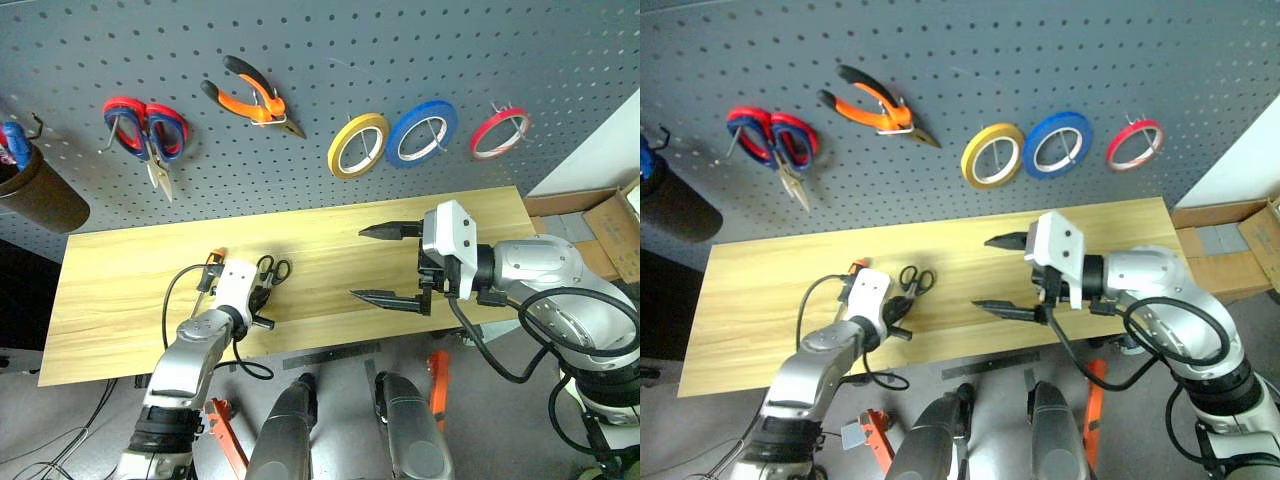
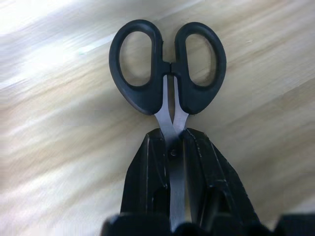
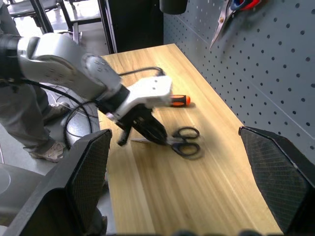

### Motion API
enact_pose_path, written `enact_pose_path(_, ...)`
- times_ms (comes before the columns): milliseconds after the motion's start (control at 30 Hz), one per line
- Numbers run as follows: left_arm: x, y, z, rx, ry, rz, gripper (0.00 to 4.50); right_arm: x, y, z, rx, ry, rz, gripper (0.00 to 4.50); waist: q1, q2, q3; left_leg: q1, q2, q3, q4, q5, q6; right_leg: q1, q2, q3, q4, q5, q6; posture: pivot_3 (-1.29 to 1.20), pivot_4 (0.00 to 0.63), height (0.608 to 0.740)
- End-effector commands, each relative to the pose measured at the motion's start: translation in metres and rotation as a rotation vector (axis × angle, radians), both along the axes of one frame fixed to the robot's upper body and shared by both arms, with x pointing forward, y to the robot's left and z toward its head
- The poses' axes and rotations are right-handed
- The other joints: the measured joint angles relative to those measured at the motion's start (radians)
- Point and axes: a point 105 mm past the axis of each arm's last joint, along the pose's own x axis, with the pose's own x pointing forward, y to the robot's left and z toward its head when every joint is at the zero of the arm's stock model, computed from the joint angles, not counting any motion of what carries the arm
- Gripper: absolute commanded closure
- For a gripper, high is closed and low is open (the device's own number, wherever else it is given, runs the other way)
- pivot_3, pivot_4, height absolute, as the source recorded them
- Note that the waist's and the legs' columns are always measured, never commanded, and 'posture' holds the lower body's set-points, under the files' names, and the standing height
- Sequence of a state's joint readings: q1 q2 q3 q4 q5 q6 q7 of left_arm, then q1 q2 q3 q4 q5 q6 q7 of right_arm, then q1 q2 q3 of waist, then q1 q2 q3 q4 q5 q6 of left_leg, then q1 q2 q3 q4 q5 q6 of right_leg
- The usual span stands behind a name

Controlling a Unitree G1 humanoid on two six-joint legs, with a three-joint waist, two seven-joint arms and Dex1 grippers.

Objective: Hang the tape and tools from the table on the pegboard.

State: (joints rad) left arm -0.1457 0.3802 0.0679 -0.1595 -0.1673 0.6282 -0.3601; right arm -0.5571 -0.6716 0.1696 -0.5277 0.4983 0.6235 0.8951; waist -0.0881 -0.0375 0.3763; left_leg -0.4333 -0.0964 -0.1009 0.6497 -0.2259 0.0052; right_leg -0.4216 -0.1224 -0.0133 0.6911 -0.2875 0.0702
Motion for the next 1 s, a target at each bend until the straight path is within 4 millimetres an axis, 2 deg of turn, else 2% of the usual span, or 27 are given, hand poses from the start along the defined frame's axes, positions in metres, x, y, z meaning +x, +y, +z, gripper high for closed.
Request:
enact_pose_path(33,-0.010,0.006,0.052,0.012,-0.222,-0.069,4.35,-0.002,-0.004,0.020,0.046,-0.037,0.014,0.00,0.001,0.000,0.000,0.000,0.000,0.000,0.000,0.000,0.000,0.000,0.000,0.000,-0.002,0.000,0.000,-0.20,0.389,0.740)
enact_pose_path(100,-0.015,0.008,0.060,0.061,-0.263,-0.098,4.35,0.000,-0.006,0.023,0.052,-0.030,0.010,0.00,0.001,0.000,0.000,0.000,0.000,0.000,-0.001,0.000,0.000,0.001,0.000,0.000,-0.004,0.001,0.000,-0.19,0.389,0.740)
enact_pose_path(200,-0.021,0.010,0.094,0.018,-0.383,-0.105,4.35,0.004,-0.008,0.032,0.065,-0.041,0.005,0.00,0.002,0.000,0.000,-0.001,0.000,0.000,-0.003,0.000,0.000,0.001,0.000,0.000,-0.007,0.001,0.000,-0.17,0.393,0.740)
enact_pose_path(333,-0.033,0.012,0.127,0.031,-0.492,-0.133,4.35,0.008,-0.009,0.043,0.085,-0.058,0.016,0.00,0.002,0.000,0.001,-0.001,0.000,0.000,-0.004,0.000,0.000,0.001,0.000,0.000,-0.010,0.002,0.000,-0.15,0.404,0.740)
enact_pose_path(400,-0.037,0.013,0.136,0.057,-0.526,-0.134,4.35,0.009,-0.009,0.047,0.090,-0.061,0.021,0.00,0.001,-0.001,0.001,-0.001,0.001,0.000,-0.005,-0.001,0.000,0.001,0.000,0.000,-0.010,0.002,0.000,-0.15,0.407,0.740)
enact_pose_path(533,-0.046,0.031,0.170,0.114,-0.647,-0.063,4.35,0.012,-0.011,0.052,0.079,-0.086,0.053,0.00,0.002,-0.001,0.002,-0.001,0.001,0.000,-0.005,-0.001,0.001,0.001,0.000,0.000,-0.011,0.002,0.000,-0.12,0.413,0.740)
enact_pose_path(700,-0.058,0.036,0.185,0.126,-0.727,0.022,4.35,0.019,-0.011,0.059,0.080,-0.122,0.073,0.00,0.006,-0.001,0.002,-0.001,0.001,0.000,-0.005,-0.001,0.001,0.001,0.000,0.000,-0.011,0.002,0.000,-0.09,0.402,0.740)
enact_pose_path(833,-0.066,0.028,0.185,0.101,-0.743,0.035,4.35,0.023,-0.011,0.062,0.089,-0.136,0.084,0.00,0.008,-0.002,0.002,-0.001,0.001,0.000,-0.005,-0.001,0.001,0.001,0.000,0.000,-0.011,0.002,0.000,-0.08,0.386,0.740)
enact_pose_path(1000,-0.064,0.034,0.186,0.082,-0.755,0.092,4.35,0.027,-0.009,0.062,0.089,-0.147,0.097,0.00,0.014,-0.002,0.002,-0.001,0.001,0.000,-0.004,-0.001,0.001,0.001,0.000,-0.001,-0.011,0.002,0.000,-0.06,0.362,0.740)
